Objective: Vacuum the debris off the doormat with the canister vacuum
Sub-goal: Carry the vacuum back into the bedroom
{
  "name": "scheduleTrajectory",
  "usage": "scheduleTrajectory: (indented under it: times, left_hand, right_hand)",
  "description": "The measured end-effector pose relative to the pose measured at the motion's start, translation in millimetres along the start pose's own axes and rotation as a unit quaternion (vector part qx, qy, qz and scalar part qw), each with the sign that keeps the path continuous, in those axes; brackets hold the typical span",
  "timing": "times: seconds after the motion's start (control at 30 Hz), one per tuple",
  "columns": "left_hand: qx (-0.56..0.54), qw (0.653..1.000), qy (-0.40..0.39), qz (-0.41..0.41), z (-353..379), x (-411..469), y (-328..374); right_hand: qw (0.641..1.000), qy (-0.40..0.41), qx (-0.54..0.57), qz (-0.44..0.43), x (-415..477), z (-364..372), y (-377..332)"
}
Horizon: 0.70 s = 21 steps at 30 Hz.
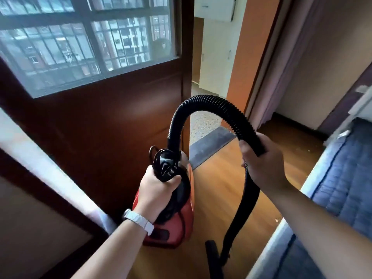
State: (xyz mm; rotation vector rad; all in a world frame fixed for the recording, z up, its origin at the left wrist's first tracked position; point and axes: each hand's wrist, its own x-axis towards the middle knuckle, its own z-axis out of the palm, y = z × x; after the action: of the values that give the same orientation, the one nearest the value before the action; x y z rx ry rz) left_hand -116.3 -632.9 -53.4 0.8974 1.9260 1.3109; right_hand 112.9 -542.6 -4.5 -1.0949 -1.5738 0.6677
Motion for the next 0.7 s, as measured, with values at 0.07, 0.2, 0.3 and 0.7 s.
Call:
scheduleTrajectory:
  times: [0.07,0.2,0.3,0.7]
  left_hand:
    - [0.002,1.0,-0.016,0.004,14.5,30.7,7.8]
    - [0.0,0.999,-0.043,0.007,57.1,81.6,17.2]
    - [-0.013,0.998,-0.057,-0.007,98.0,120.0,22.8]
    - [0.02,0.996,-0.085,0.007,267.3,268.0,103.7]
  right_hand:
    - [1.0,0.011,-0.002,0.008,18.5,0.2,10.5]
    - [0.999,0.035,-0.001,0.033,57.5,5.8,45.4]
    - [0.997,0.054,0.024,0.045,95.0,11.5,80.6]
    - [0.995,0.086,-0.006,0.05,289.7,-29.1,198.3]
